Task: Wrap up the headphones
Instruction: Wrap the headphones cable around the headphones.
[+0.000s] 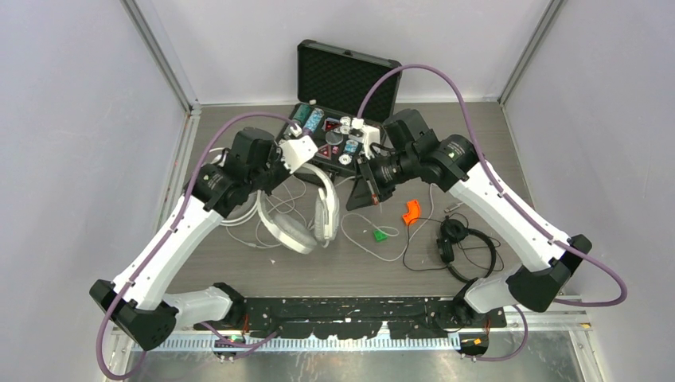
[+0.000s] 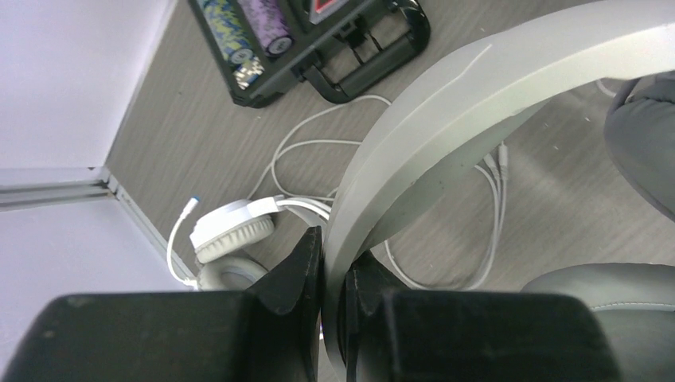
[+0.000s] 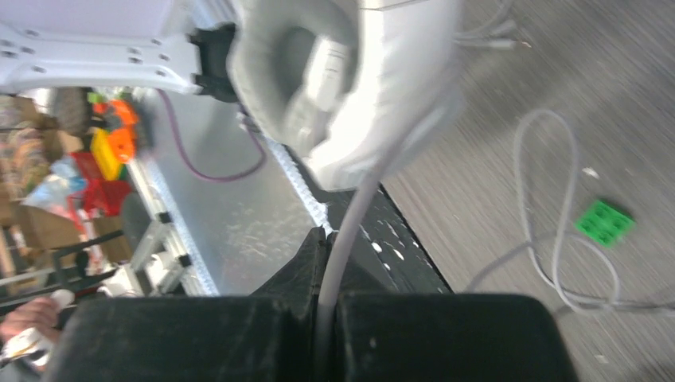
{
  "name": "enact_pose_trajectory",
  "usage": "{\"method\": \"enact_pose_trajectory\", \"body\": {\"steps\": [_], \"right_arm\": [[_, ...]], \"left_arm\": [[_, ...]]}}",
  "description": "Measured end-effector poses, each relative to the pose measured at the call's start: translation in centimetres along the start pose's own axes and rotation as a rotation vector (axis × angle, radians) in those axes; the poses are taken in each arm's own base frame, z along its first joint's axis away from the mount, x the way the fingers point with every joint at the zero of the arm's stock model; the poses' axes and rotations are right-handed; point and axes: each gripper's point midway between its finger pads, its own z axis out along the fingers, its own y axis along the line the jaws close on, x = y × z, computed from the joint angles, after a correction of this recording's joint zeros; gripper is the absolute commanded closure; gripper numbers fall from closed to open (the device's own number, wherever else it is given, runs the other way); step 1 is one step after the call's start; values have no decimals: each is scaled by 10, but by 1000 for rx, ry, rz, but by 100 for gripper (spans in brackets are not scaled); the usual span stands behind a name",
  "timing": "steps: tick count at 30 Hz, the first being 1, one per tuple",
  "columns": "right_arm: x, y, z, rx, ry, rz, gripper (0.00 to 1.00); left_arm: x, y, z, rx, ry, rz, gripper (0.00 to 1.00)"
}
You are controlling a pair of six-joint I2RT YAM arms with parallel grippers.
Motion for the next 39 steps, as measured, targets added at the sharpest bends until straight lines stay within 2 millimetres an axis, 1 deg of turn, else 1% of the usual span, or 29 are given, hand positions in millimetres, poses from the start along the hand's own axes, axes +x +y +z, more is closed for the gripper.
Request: {"method": "enact_pose_trajectory", "body": {"steps": [2, 4, 9, 13, 16, 21, 24, 27, 32, 35, 39], "right_arm": [[-4, 9, 2, -51, -17, 13, 99], [-9, 19, 6, -116, -40, 39, 91], [-30, 36, 14, -237, -109, 93, 84], [-51, 48, 18, -317, -179, 118, 82], [-62, 53, 21, -360, -214, 132, 81], [-71, 49, 32, -385, -253, 159, 78], [-74, 44, 38, -391, -282, 158, 78], [-78, 41, 43, -392, -298, 153, 78], [-84, 36, 49, -379, -328, 126, 72], [-84, 32, 53, -380, -349, 85, 71], [-81, 21, 66, -347, -357, 54, 72]], "left_arm": [[-3, 5, 2, -31, -12, -8, 100], [-5, 11, 3, -62, -20, -19, 100], [-2, 20, 2, -134, -1, -87, 100], [4, 25, 0, -190, 21, -187, 100], [8, 28, 0, -230, 39, -281, 100], [10, 36, 1, -318, 63, -436, 100], [15, 43, 0, -386, 77, -517, 100], [15, 49, 2, -440, 84, -584, 100], [13, 55, 4, -508, 67, -704, 100], [12, 57, 4, -532, 51, -766, 100], [8, 60, 2, -564, 8, -859, 100]]}}
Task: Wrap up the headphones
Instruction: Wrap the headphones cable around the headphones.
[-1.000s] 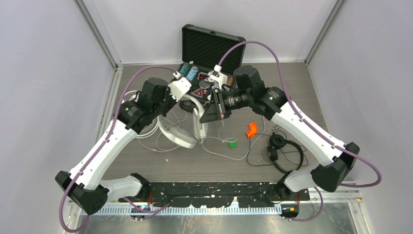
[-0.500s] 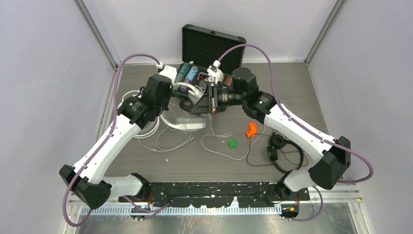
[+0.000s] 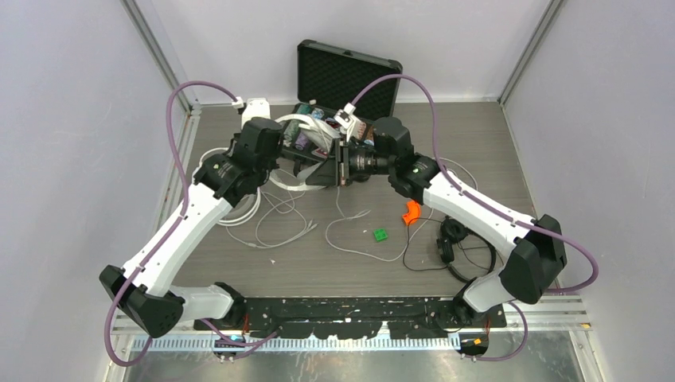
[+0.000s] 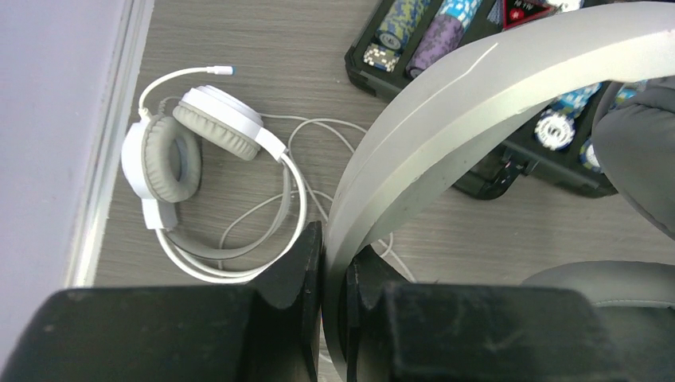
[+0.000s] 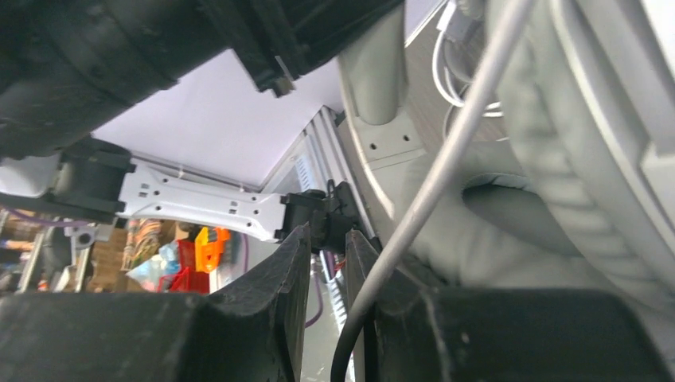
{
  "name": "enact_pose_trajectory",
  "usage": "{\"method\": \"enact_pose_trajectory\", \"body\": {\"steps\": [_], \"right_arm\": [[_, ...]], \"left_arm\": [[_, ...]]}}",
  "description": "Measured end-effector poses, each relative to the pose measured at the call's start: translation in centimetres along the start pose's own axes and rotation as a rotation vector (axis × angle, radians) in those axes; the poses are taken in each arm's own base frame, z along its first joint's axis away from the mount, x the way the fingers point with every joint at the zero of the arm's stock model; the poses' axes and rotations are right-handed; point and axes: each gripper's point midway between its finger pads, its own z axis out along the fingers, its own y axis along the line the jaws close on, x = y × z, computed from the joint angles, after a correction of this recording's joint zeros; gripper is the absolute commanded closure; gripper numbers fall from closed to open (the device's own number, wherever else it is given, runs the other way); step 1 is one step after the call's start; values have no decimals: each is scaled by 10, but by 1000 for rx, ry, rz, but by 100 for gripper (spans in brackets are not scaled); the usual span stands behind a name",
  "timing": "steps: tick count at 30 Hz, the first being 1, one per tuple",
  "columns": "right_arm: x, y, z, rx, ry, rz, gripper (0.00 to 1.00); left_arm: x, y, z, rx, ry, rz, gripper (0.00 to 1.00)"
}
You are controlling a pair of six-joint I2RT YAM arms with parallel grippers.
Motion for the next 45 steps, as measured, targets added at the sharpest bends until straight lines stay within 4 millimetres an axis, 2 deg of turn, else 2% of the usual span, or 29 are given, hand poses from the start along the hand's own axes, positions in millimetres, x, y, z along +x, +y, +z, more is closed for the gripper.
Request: {"method": "enact_pose_trajectory", "body": {"steps": [7, 11, 14, 18, 20, 26, 30, 36, 45], "right_arm": [[7, -19, 12, 79, -39, -133, 72], [19, -21, 18, 119, -41, -227, 75], [22, -14, 21, 134, -51, -300, 77], [24, -7, 22, 138, -59, -364, 98], [24, -7, 23, 144, -63, -379, 100], [17, 1, 28, 124, -73, -404, 99], [21, 0, 33, 125, -61, -416, 90], [23, -17, 32, 187, -55, -453, 83], [58, -54, 29, 236, 3, -469, 77]], "left_arm": [[-5, 1, -3, -19, -23, -126, 100], [-6, 3, -2, -39, -31, -173, 100], [-7, 4, -2, -49, -37, -202, 100], [-5, 4, 0, -58, -36, -222, 100], [-5, 4, 0, -58, -35, -227, 100], [1, 5, 5, -58, -15, -272, 100], [2, 4, 7, -44, -1, -300, 100], [3, 2, 10, -17, 26, -378, 100], [-4, -1, -1, 50, 34, -504, 100]]}}
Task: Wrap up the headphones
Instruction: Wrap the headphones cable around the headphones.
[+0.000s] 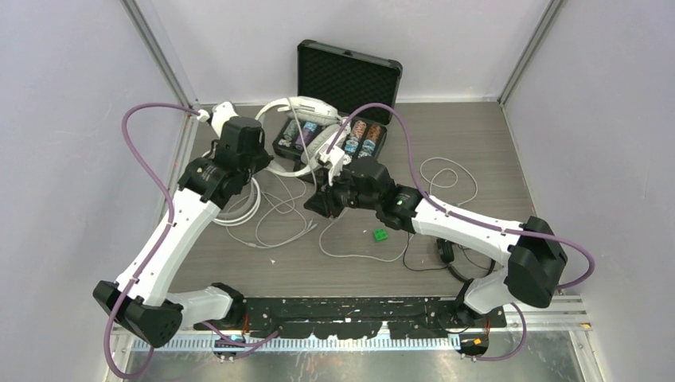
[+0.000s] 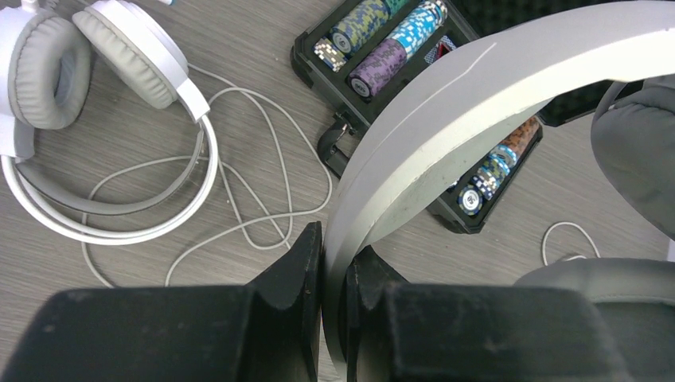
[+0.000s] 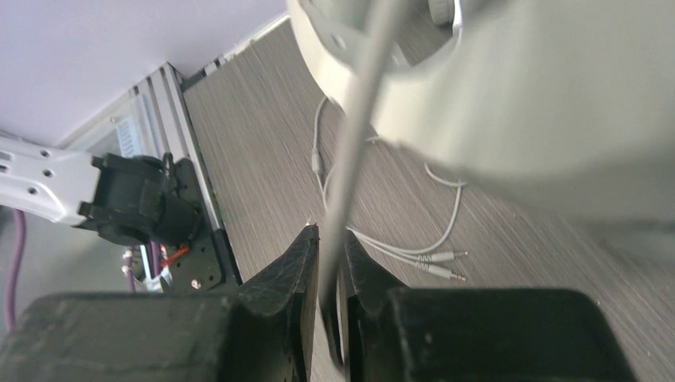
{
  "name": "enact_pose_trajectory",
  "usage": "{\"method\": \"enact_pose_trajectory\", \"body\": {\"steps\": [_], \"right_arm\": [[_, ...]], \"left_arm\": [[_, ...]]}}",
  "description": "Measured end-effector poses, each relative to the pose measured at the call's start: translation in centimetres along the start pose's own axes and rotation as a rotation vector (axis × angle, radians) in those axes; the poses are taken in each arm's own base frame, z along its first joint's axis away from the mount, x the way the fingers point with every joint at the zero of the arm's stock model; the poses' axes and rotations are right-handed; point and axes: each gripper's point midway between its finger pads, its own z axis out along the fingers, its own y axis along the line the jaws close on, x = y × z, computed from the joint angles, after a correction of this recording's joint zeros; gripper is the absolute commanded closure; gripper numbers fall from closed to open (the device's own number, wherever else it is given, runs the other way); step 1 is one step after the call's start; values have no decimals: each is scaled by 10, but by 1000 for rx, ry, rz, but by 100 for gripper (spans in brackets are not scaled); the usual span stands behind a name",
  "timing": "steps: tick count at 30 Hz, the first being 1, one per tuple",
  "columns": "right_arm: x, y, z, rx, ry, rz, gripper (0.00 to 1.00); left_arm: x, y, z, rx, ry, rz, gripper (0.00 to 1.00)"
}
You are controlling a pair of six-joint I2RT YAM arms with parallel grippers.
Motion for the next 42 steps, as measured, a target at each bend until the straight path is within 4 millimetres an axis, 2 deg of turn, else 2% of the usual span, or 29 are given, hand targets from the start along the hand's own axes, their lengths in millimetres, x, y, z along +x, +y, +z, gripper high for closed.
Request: {"method": "enact_pose_trajectory", "body": {"steps": [7, 13, 15, 20, 25, 34, 40, 42], "right_arm": [[9, -3, -5, -9, -58, -55, 70], [36, -8, -6, -31, -110, -80, 59], [41, -9, -6, -37, -133, -96, 52], [28, -9, -4, -50, -238, -171, 44], [19, -14, 5, -41, -297, -252, 44], [45, -37, 29, -11, -261, -308, 47], [44, -52, 36, 40, -296, -313, 57], [44, -59, 38, 61, -307, -305, 64]], "left_arm": [[2, -4, -3, 22, 21, -43, 100], [4, -11, -7, 53, 41, -83, 100], [3, -12, -9, 59, 40, -92, 100], [-1, -16, -13, 76, 36, -112, 100], [-8, -21, -18, 96, 29, -124, 100], [-16, -23, -28, 112, 20, -132, 100], [-19, -24, -32, 120, 18, -135, 100], [-20, -25, -34, 124, 22, -135, 100]]}}
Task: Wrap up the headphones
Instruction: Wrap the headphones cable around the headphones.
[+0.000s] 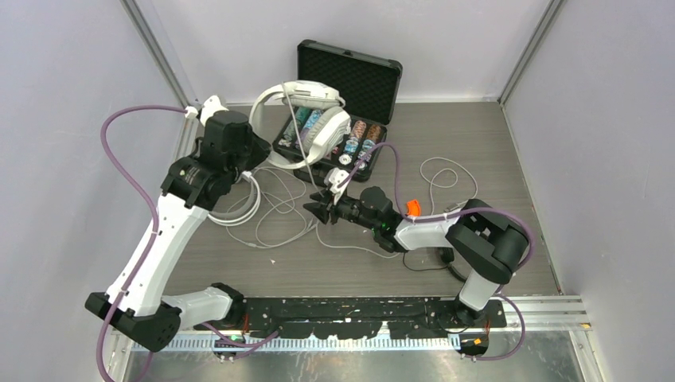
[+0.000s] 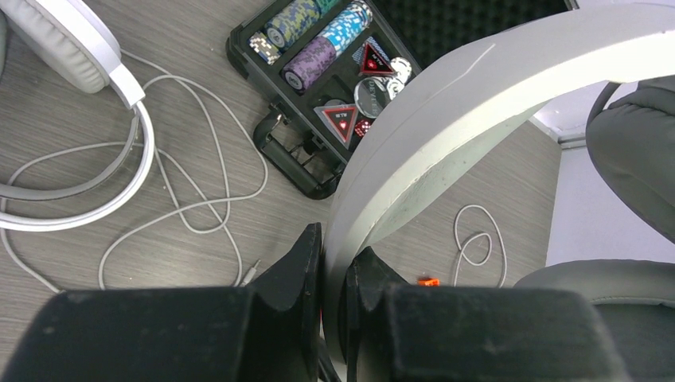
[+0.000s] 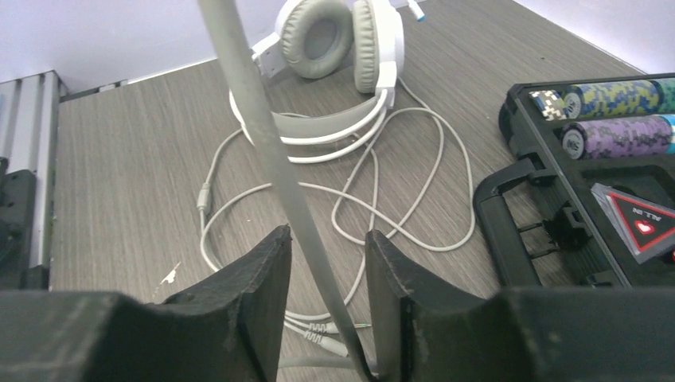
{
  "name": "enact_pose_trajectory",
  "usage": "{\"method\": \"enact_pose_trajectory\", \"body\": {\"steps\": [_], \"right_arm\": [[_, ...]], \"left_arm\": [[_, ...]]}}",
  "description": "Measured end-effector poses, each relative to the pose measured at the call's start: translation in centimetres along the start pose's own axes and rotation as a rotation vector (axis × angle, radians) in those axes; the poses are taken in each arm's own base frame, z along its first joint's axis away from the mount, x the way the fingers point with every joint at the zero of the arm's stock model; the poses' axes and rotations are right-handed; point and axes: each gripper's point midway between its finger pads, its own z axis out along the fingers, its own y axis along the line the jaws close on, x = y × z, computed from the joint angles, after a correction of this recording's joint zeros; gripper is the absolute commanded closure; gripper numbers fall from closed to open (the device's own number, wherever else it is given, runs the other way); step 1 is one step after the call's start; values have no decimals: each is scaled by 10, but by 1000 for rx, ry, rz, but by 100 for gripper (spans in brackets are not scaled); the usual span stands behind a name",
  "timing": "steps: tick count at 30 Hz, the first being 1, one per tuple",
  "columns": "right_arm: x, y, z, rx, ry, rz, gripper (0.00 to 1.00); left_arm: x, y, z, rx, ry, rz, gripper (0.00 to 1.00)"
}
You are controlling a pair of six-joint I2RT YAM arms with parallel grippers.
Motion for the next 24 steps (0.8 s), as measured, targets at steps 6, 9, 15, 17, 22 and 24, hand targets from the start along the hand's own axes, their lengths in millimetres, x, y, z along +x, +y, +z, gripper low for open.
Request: {"method": "enact_pose_trajectory", "body": {"steps": [6, 9, 15, 17, 22, 24], "right_arm": [[2, -29, -6, 70, -32, 60, 84], [-5, -46, -10, 103, -66, 104, 87], [-23, -66, -16, 119, -143, 177, 82], [-26, -69, -18, 121, -159, 200, 78], [-33, -84, -25, 144, -198, 238, 80], [-37, -89, -28, 145, -215, 247, 86]], "left_arm": [[-8, -10, -11, 40, 4, -3, 100], [-5, -13, -16, 66, 25, 17, 100], [15, -20, -24, 153, 133, 116, 100], [23, -22, -27, 184, 177, 157, 100], [43, -24, -37, 263, 279, 253, 100], [50, -23, -41, 293, 314, 303, 100]]}}
